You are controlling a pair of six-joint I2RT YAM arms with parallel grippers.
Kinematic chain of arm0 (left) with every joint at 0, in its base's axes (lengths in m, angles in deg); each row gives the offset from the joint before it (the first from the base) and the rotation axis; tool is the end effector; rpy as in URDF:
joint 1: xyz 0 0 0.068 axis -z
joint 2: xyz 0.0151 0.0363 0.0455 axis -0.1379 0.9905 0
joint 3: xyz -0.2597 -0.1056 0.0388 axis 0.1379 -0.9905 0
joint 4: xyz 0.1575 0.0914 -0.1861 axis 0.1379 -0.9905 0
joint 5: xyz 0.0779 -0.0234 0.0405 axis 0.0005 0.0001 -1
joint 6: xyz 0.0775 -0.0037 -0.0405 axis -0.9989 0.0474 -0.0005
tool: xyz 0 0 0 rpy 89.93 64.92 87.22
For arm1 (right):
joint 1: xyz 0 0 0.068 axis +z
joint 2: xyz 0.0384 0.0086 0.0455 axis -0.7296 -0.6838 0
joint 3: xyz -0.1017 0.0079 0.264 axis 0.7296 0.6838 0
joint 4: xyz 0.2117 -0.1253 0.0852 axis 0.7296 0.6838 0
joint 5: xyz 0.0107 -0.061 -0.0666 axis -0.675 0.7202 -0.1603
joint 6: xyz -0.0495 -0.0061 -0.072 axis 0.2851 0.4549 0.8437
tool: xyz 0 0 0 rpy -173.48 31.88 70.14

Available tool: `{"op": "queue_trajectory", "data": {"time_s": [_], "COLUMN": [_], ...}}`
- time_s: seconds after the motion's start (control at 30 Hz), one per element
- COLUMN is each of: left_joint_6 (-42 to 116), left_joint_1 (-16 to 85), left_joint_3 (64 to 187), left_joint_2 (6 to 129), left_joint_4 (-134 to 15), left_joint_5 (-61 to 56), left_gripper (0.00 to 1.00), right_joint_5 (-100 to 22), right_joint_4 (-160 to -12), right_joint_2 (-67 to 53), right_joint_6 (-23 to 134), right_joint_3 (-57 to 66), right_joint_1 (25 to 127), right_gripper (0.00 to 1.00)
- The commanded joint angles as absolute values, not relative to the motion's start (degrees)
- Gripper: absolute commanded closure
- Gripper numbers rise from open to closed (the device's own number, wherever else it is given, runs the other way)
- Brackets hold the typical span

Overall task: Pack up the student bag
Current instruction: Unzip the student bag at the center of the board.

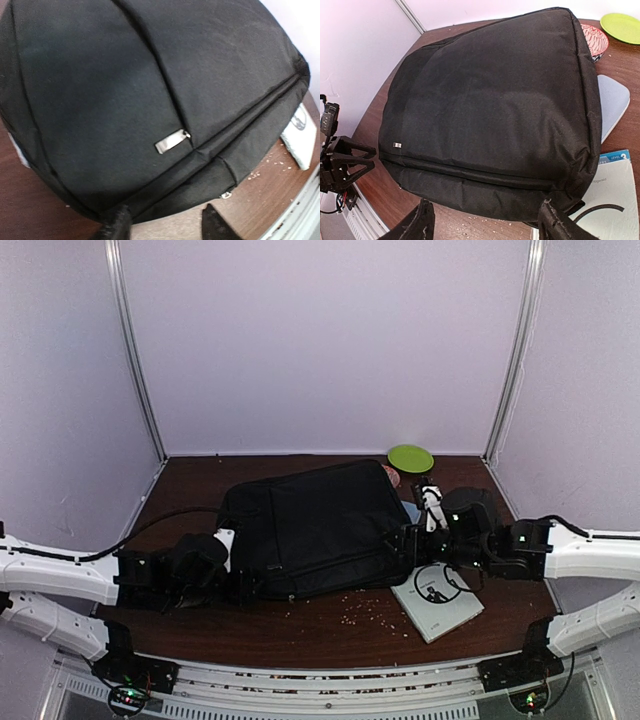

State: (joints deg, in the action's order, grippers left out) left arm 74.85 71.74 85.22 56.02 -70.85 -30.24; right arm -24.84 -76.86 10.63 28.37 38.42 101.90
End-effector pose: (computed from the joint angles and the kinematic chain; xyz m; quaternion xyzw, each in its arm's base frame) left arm 0.1328 -0.2111 0.1826 0.0406 0.9007 -0.2528 0.3510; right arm 0.1644 0.2200 0.2448 -0.1331 0.8622 0.3058 0.3813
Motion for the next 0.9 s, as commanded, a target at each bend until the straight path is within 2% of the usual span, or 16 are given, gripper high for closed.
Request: {"op": "queue_trajectory", "data": {"time_s": [0.0, 0.1, 0.2, 0.27, 0.37, 0.53, 0.63, 0.87], "left_joint_6": [76.28, 76.80, 74.94, 72.32, 71.86, 75.88, 77.85, 80.11], "left_joint_1": [72.27, 73.85, 77.27, 80.26, 82.73, 82.90, 82.92, 86.94], "left_joint_3": [82.44, 80.77, 80.08, 80.58, 80.53, 75.26, 73.96, 78.52], "left_joint_2": [56.02, 56.75, 57.64, 58.26, 60.31, 59.69, 58.54, 59.52], "left_joint_4": [-59.68, -57.08, -54.47, -54.26, -53.47, -46.80, -45.15, -55.45], "left_joint_5": [-24.24, -23.80, -25.16, -27.53, -29.37, -31.44, -34.91, -48.45], "left_gripper": [0.59, 0.66, 0.63, 0.53, 0.27, 0.08, 0.03, 0.02], "right_joint_5": [-22.69, -22.69, -23.07, -23.20, -22.69, -21.93, -21.41, -17.17], "right_joint_4": [-81.45, -83.21, -85.27, -86.21, -87.50, -91.40, -93.32, -89.87], "right_joint_2": [11.38, 12.13, 12.73, 12.66, 12.08, 11.51, 11.41, 11.19], "right_joint_6": [26.24, 25.90, 26.20, 26.30, 26.19, 26.01, 26.97, 26.92], "right_joint_3": [40.34, 41.60, 42.45, 42.51, 42.65, 43.92, 44.34, 43.41], "right_joint_1": [103.14, 103.51, 104.00, 104.53, 105.49, 106.78, 107.52, 108.31], "right_gripper": [0.30, 0.30, 0.30, 0.30, 0.30, 0.30, 0.30, 0.30]}}
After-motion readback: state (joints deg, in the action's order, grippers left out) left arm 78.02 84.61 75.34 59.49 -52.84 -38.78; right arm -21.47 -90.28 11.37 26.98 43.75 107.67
